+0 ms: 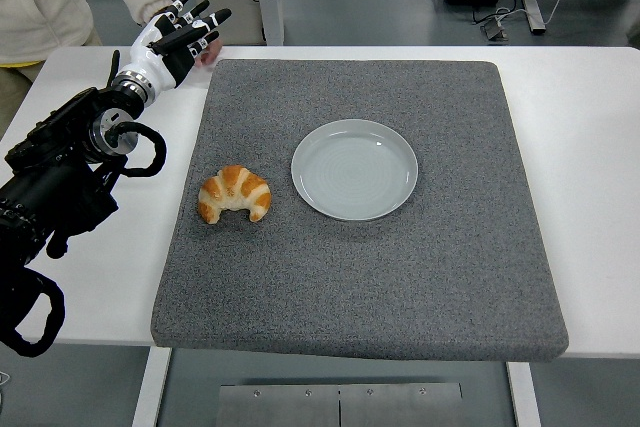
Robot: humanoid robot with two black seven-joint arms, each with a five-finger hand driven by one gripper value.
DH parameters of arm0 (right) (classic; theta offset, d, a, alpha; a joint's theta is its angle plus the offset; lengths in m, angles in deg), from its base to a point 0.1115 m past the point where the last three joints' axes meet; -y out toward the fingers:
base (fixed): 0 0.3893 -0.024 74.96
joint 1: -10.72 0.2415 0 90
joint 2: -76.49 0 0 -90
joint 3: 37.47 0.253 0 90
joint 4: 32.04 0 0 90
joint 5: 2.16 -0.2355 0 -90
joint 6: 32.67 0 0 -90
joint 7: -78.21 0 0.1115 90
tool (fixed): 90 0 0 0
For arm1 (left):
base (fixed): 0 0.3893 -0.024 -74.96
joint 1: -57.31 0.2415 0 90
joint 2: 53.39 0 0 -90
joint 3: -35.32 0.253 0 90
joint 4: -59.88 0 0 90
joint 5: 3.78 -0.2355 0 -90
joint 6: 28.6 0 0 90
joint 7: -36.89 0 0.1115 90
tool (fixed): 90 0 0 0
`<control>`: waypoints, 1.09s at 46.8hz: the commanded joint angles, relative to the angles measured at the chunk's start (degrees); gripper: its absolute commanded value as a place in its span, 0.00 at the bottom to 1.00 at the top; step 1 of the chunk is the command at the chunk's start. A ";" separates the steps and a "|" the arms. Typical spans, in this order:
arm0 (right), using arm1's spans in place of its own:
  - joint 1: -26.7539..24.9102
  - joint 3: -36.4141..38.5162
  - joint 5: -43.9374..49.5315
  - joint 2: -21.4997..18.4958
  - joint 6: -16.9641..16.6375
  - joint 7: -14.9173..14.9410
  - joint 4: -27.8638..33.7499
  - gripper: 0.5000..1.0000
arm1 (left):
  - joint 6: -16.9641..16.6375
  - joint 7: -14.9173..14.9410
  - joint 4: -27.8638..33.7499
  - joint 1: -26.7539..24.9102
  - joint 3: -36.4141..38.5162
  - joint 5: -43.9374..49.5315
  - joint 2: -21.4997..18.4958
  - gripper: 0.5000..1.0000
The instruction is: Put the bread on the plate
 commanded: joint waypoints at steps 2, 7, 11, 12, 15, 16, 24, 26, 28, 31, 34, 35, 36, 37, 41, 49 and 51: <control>0.00 0.00 0.00 0.00 -0.08 0.00 0.00 1.00 | 0.05 0.00 0.00 0.01 -0.01 0.00 0.02 0.94; 0.00 0.00 0.00 0.00 0.01 0.00 0.00 1.00 | -0.04 -0.08 0.00 0.01 -0.10 0.44 -0.07 0.94; 0.00 0.00 0.00 0.00 0.01 0.00 0.00 1.00 | -0.04 0.00 0.00 -0.08 -0.01 0.27 -0.07 0.94; 0.08 0.00 0.00 0.00 0.01 0.00 0.00 1.00 | -0.04 0.00 0.00 -0.08 -0.01 0.35 -0.15 0.94; 0.00 0.00 0.00 0.00 -0.08 0.00 0.00 1.00 | -0.04 0.09 0.00 -0.17 -0.01 0.53 -0.07 0.94; 0.00 0.00 0.00 0.00 -0.08 0.00 0.00 1.00 | -0.13 0.18 0.00 -0.17 -0.01 0.53 -0.07 0.94; 0.00 0.00 0.00 0.00 0.01 0.00 0.00 1.00 | -0.13 0.27 0.00 -0.34 -0.10 0.71 -0.07 0.94; 0.00 -0.09 0.00 0.00 0.01 0.00 0.00 1.00 | -0.13 0.01 0.00 -0.43 -0.01 0.62 -0.07 0.94; 0.00 0.00 0.00 0.00 0.01 0.00 0.00 1.00 | -0.04 -0.26 0.00 -0.43 -0.01 0.27 0.02 0.94; 0.00 0.00 0.00 0.00 0.01 0.00 0.00 1.00 | -0.13 -0.52 0.00 -0.61 -0.01 0.09 -0.07 0.94; 0.00 0.00 0.00 0.00 0.01 0.00 0.00 1.00 | -0.22 -0.61 0.09 -0.78 0.07 -0.08 0.02 0.94; 0.08 0.00 0.00 0.00 0.01 0.00 0.00 1.00 | -0.22 -0.61 0.09 -0.78 0.25 -0.09 0.02 0.94; 0.09 0.00 0.00 0.00 0.01 0.00 0.00 1.00 | -0.30 -0.61 0.18 -0.87 0.69 -0.26 -0.07 0.94; 0.00 0.00 0.00 0.00 0.01 0.00 0.00 1.00 | -0.22 -0.61 0.26 -0.87 1.30 -0.35 -0.24 0.94; 0.00 0.00 0.00 0.00 0.01 0.00 0.00 1.00 | -0.22 -0.52 1.05 -1.22 5.60 -1.05 -1.12 0.94; 0.00 0.00 0.00 0.00 0.01 0.00 0.00 1.00 | -0.04 -1.05 4.04 -2.01 12.90 -1.49 -3.67 0.94; 0.00 0.00 0.00 0.00 0.01 0.00 0.00 1.00 | 0.05 -1.75 6.14 -2.19 13.52 -1.75 -4.81 0.94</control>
